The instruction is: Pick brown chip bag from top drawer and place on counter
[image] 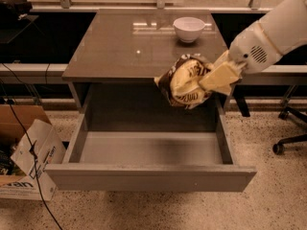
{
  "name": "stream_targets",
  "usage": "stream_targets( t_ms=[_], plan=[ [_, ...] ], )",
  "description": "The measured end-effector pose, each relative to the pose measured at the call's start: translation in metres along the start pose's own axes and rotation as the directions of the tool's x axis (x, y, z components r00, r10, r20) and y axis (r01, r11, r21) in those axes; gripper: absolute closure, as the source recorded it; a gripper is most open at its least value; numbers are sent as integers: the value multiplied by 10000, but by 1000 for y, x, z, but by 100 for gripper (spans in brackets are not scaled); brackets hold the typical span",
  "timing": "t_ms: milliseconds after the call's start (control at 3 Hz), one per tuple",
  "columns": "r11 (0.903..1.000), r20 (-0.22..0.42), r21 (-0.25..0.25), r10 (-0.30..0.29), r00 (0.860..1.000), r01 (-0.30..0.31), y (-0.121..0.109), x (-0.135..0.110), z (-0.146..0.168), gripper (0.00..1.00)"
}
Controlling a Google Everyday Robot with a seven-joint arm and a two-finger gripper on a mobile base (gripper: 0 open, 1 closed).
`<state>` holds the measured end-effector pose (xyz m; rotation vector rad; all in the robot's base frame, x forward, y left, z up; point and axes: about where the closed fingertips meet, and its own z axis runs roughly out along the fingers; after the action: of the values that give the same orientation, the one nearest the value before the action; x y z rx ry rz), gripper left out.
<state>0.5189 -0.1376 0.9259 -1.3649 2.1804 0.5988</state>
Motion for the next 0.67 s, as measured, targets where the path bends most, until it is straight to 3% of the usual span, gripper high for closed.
stream_targets(
  t_ms=[333,667],
  plan=[
    [9889,658,-118,-1467,9870,1478,5,-44,-46,100],
    [9715,1333,207,-2369,9624,2363,-6,-95,-75,100]
  ],
)
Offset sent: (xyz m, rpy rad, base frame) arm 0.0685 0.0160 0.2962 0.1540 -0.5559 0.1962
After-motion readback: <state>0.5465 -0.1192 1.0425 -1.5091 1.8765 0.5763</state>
